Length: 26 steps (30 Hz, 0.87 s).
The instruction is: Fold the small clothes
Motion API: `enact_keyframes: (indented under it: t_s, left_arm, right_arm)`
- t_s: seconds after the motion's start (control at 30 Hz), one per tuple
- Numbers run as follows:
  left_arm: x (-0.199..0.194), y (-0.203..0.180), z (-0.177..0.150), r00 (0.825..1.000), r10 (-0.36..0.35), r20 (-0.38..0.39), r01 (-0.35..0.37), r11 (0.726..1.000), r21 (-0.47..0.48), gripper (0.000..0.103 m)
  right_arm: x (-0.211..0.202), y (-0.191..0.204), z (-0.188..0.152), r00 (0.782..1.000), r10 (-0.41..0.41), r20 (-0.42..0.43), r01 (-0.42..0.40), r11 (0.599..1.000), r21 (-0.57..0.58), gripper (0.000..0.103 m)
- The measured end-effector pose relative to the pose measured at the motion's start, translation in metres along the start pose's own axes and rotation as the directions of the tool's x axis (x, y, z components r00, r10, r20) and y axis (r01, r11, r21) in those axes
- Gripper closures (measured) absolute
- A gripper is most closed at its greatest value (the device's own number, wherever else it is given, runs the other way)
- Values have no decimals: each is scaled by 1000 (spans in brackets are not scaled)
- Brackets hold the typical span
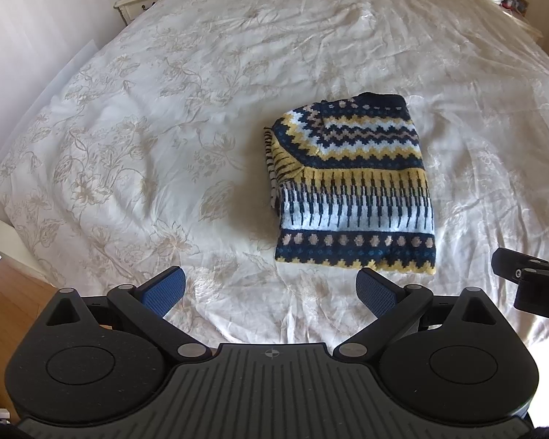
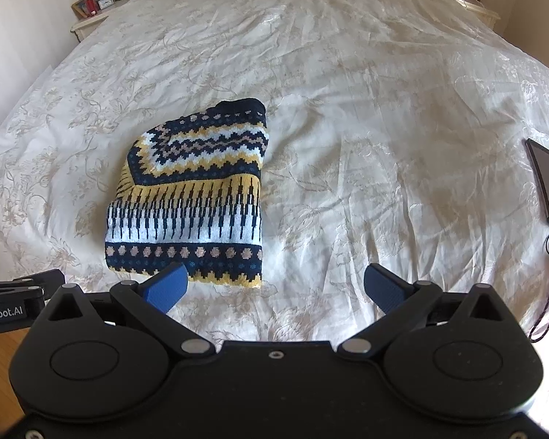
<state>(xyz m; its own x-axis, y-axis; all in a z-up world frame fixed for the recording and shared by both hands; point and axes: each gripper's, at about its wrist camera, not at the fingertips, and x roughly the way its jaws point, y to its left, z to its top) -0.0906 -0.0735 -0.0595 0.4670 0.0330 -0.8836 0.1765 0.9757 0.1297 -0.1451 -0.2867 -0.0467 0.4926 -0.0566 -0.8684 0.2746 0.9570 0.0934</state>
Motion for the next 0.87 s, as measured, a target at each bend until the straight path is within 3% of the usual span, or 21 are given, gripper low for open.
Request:
enact_keyframes:
  t_s: [0.87]
  left_arm:
    - [3,2,-2,1000,3,-14,-3,1000,-3,2]
  right_arm:
    - [6,3,-2,1000,8,-22,-8,1000,9,1]
